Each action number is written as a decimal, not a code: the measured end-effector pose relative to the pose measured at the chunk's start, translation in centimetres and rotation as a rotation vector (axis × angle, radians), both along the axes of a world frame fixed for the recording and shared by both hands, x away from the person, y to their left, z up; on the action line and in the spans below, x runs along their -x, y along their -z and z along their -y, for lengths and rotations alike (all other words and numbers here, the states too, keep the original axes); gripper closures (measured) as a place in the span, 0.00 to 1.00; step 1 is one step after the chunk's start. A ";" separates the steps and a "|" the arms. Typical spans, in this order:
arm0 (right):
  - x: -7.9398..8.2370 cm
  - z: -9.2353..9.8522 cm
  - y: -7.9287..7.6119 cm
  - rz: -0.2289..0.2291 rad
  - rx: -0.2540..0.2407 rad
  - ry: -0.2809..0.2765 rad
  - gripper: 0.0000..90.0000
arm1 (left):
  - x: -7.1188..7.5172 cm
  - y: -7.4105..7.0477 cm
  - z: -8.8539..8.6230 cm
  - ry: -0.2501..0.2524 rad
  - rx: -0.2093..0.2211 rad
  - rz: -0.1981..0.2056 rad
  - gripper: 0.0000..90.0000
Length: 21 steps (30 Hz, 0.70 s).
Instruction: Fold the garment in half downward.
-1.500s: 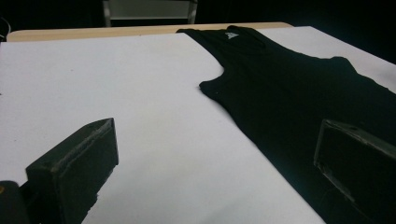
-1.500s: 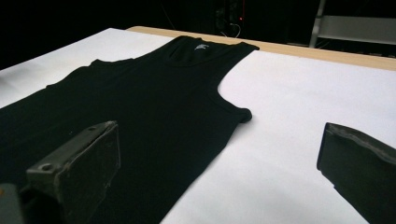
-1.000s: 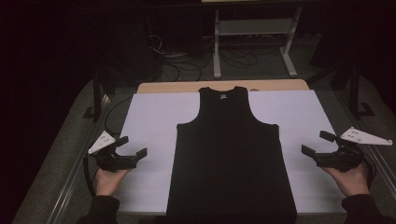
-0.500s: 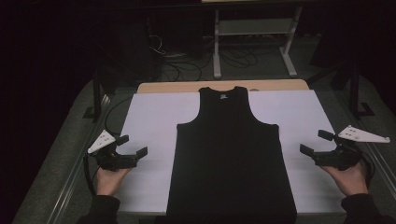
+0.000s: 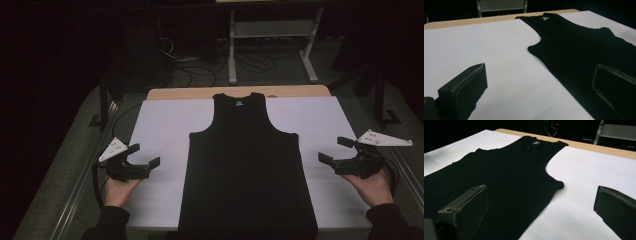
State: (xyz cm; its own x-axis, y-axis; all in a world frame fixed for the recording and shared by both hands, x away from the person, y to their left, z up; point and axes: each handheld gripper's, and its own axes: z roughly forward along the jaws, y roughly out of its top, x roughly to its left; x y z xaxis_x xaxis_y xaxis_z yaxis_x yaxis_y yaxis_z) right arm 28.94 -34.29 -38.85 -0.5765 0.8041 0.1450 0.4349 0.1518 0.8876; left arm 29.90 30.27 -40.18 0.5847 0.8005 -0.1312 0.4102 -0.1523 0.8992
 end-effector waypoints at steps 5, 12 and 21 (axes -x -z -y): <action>-0.5 -0.1 -0.3 -0.011 0.005 -0.009 0.00 | -0.4 -0.3 0.3 0.013 -0.019 -0.007 0.00; -1.1 -0.2 -1.1 -0.007 0.019 -0.025 0.00 | -1.2 -1.3 1.3 0.043 -0.041 -0.005 0.00; -2.0 -0.5 -2.1 -0.002 0.040 -0.047 0.00 | -2.2 -1.8 2.4 0.078 -0.074 -0.008 0.00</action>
State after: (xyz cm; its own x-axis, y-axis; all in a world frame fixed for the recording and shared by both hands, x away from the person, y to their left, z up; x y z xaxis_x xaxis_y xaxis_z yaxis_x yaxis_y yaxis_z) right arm 30.97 -33.75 -36.70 -0.6132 0.7816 0.1144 0.4282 0.2072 0.8796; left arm 32.06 27.88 -38.33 0.6447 0.7604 -0.0787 0.4019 -0.2496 0.8810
